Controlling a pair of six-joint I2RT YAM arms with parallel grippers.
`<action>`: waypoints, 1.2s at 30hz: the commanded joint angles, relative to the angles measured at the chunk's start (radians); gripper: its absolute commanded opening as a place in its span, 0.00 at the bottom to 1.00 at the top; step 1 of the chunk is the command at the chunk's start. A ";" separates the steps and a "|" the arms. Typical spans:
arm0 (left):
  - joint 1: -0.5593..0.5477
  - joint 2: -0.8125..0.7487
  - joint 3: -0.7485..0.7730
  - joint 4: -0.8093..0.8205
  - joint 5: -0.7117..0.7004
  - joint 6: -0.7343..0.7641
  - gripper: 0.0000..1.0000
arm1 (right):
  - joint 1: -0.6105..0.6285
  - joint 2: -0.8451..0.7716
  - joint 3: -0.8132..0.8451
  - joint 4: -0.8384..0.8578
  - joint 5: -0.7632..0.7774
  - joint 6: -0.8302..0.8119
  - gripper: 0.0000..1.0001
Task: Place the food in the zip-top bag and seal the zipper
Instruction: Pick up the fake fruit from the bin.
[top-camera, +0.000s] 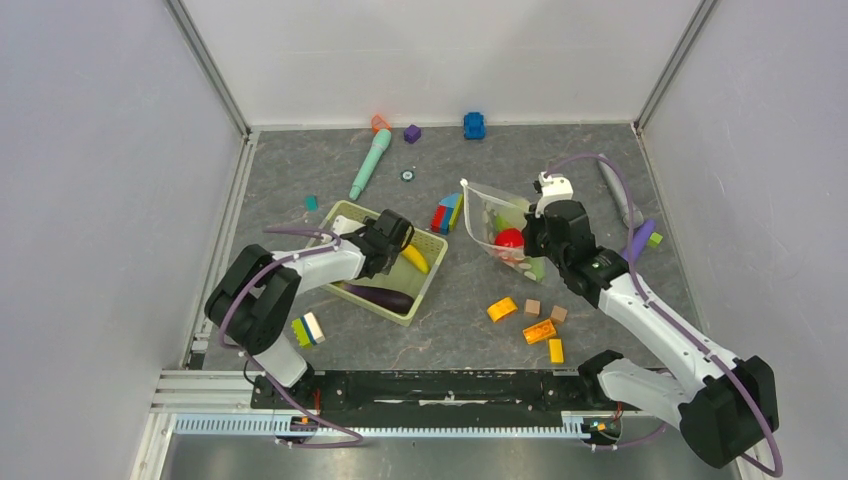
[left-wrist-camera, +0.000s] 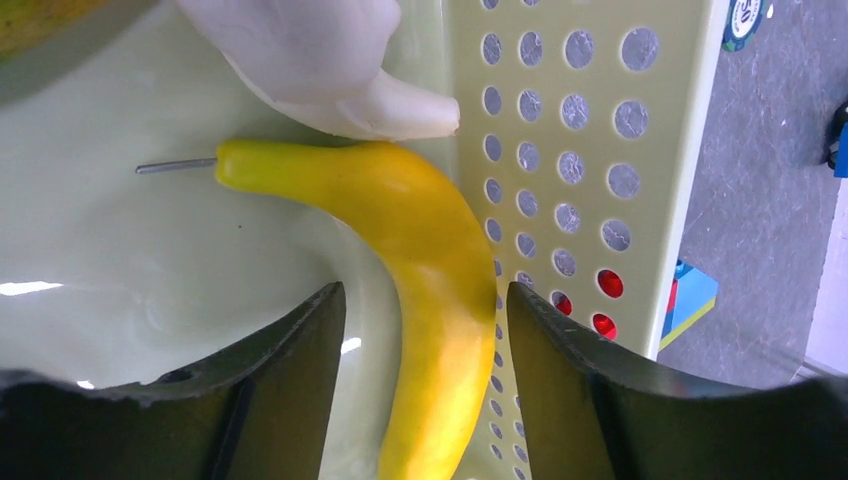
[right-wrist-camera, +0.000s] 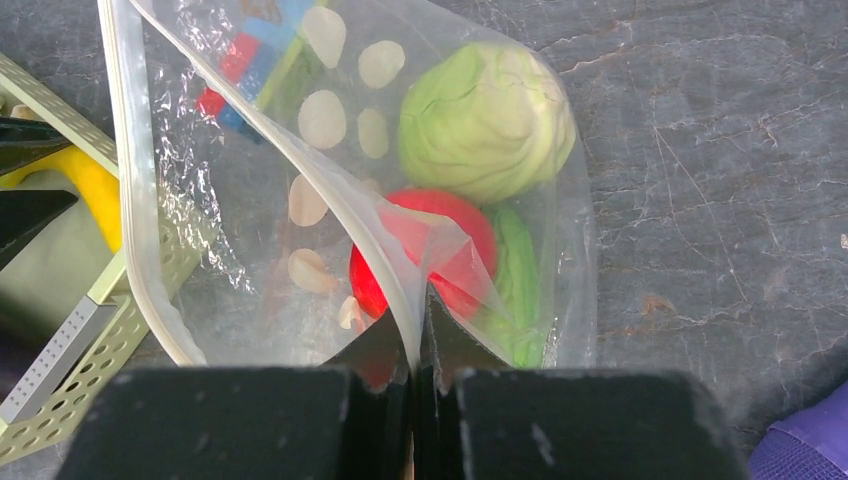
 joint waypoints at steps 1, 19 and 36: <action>0.005 0.021 0.026 -0.033 -0.048 -0.053 0.63 | 0.003 -0.026 -0.010 0.012 0.020 -0.007 0.04; 0.005 -0.069 -0.006 -0.057 -0.041 -0.005 0.10 | 0.004 -0.045 -0.028 0.012 0.017 -0.014 0.03; -0.015 -0.492 -0.129 0.138 -0.048 0.363 0.02 | 0.004 -0.055 -0.010 0.041 -0.061 -0.026 0.04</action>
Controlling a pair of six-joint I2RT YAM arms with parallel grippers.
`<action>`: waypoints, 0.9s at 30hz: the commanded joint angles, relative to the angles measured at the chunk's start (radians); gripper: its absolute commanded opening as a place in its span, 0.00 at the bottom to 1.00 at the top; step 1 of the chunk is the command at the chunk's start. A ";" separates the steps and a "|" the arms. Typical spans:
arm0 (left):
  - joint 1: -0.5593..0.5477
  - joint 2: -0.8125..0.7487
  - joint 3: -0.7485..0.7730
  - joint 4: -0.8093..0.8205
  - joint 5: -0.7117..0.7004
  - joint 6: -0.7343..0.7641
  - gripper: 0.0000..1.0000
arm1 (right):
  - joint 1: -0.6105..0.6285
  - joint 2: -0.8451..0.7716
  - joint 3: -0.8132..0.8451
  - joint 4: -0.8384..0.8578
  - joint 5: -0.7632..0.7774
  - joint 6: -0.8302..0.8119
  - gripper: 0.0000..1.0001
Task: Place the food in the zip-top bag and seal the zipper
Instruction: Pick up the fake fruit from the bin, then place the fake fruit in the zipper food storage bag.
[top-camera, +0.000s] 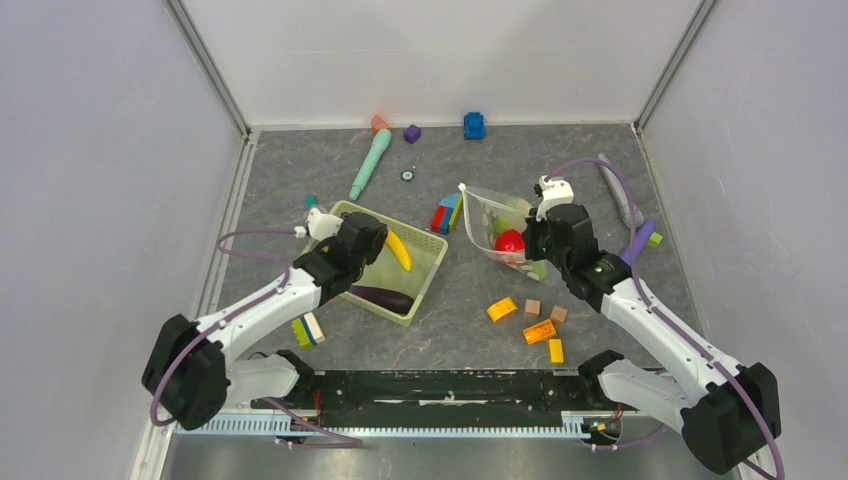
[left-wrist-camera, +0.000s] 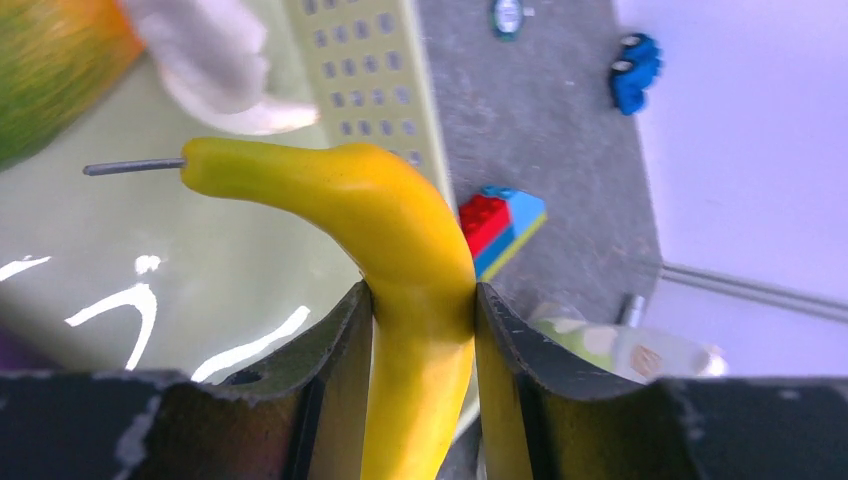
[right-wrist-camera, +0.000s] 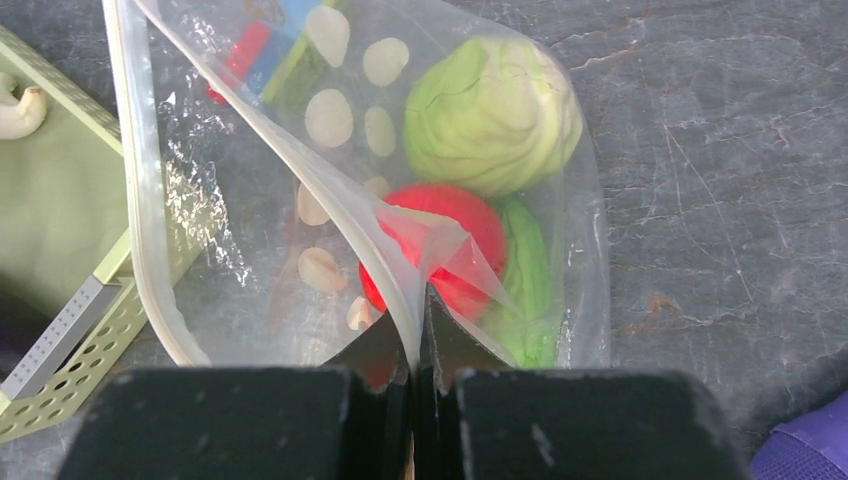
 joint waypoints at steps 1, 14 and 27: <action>-0.010 -0.101 -0.011 0.191 0.012 0.273 0.02 | 0.004 -0.022 0.017 0.043 -0.041 -0.011 0.04; -0.193 0.012 0.225 0.341 -0.063 0.491 0.02 | 0.004 -0.034 -0.007 0.123 -0.126 0.046 0.05; -0.327 0.322 0.571 0.134 -0.360 0.246 0.02 | 0.004 -0.068 -0.052 0.195 -0.171 0.117 0.05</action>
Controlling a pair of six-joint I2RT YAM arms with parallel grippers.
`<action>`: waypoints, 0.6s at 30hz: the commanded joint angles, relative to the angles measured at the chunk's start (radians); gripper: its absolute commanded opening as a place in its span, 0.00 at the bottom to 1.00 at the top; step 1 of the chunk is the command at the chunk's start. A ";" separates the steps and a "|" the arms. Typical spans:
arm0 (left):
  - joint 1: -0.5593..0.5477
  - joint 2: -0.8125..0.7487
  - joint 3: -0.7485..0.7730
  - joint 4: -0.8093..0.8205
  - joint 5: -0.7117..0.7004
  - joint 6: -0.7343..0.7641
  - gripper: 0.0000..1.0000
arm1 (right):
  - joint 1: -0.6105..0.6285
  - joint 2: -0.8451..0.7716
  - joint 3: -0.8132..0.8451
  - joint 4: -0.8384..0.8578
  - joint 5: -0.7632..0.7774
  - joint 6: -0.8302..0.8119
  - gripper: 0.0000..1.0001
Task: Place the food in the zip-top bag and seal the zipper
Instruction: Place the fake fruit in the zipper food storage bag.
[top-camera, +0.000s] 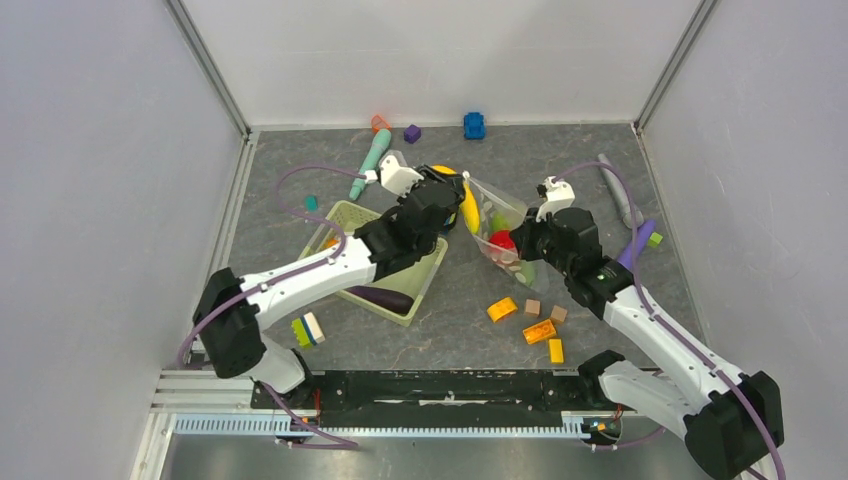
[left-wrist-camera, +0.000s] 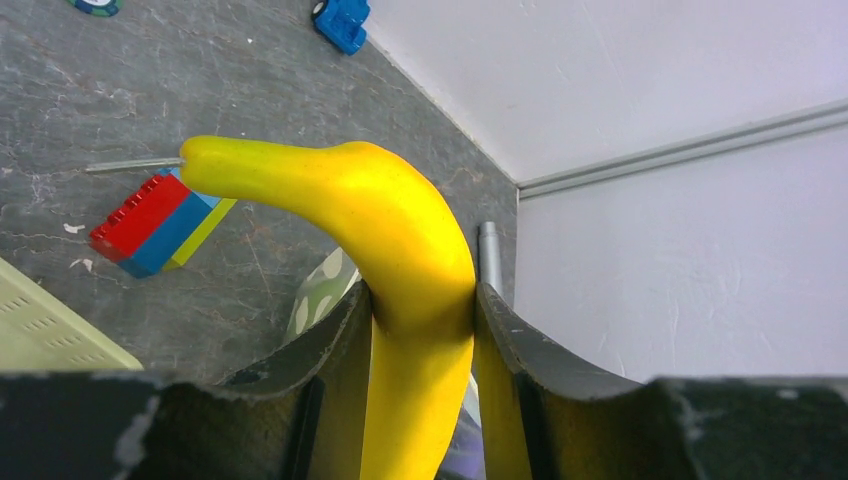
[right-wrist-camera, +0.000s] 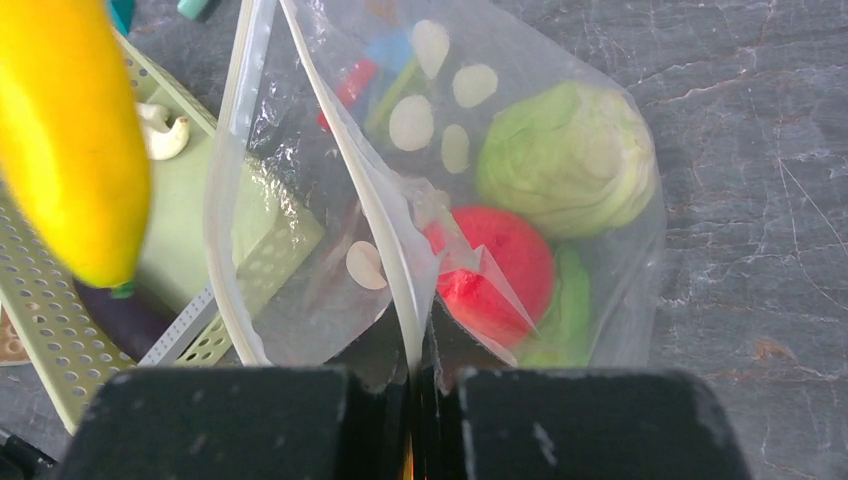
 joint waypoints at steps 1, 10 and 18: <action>-0.024 0.102 0.127 -0.088 -0.155 -0.093 0.02 | 0.004 -0.030 -0.004 0.080 -0.019 0.030 0.05; -0.056 0.257 0.292 -0.261 -0.225 -0.191 0.02 | 0.004 -0.037 -0.016 0.092 -0.058 0.045 0.05; -0.082 0.287 0.304 -0.216 -0.192 -0.062 0.02 | 0.004 -0.043 -0.009 0.097 -0.048 0.056 0.06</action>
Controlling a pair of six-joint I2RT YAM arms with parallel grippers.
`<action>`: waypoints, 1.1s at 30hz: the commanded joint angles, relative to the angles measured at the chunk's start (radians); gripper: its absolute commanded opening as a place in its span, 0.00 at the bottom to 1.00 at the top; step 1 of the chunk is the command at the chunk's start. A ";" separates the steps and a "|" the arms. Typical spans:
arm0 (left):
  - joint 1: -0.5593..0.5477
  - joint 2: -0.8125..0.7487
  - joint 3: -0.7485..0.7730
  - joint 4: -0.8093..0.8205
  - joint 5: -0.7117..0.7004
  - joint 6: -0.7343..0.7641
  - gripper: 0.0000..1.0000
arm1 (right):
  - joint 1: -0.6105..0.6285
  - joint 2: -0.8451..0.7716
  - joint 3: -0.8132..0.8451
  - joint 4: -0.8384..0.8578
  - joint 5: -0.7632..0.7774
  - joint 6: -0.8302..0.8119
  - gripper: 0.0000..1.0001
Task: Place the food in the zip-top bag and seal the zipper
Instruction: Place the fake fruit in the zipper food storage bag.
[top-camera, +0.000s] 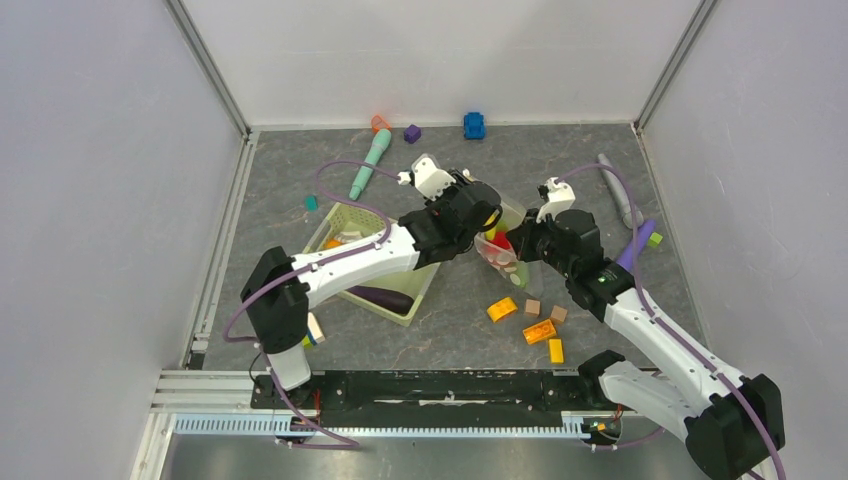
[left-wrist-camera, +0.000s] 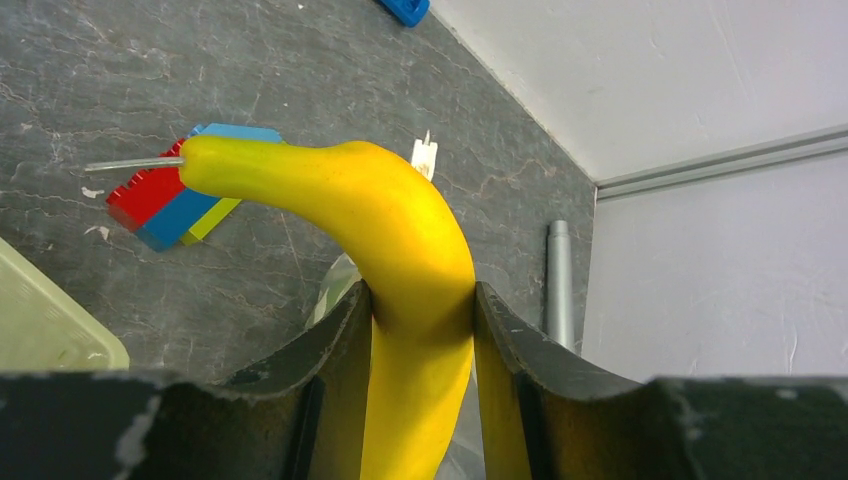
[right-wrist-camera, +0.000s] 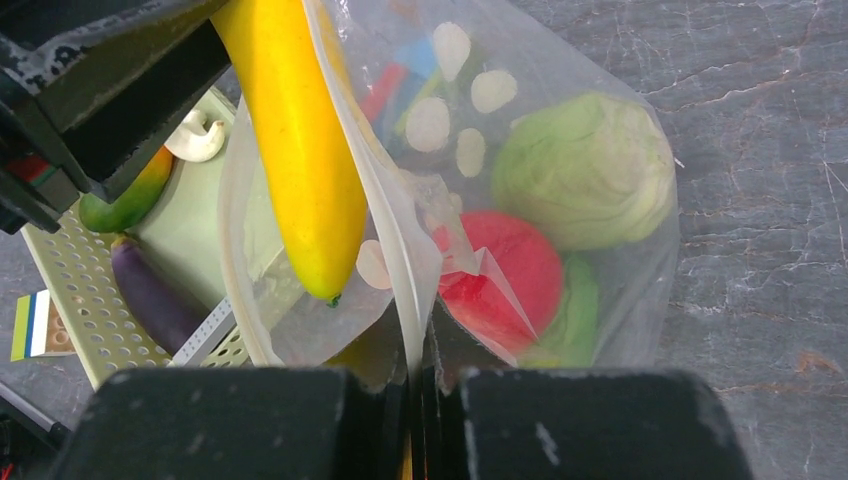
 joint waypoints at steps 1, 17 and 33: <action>-0.026 0.006 0.021 0.034 -0.057 0.058 0.02 | 0.005 -0.024 0.012 0.060 0.000 0.024 0.06; -0.105 0.045 -0.009 0.119 0.012 0.212 0.02 | 0.004 -0.026 0.012 0.092 0.000 0.057 0.09; -0.110 0.062 -0.047 0.201 0.152 0.358 0.10 | 0.005 -0.031 0.009 0.097 -0.006 0.047 0.12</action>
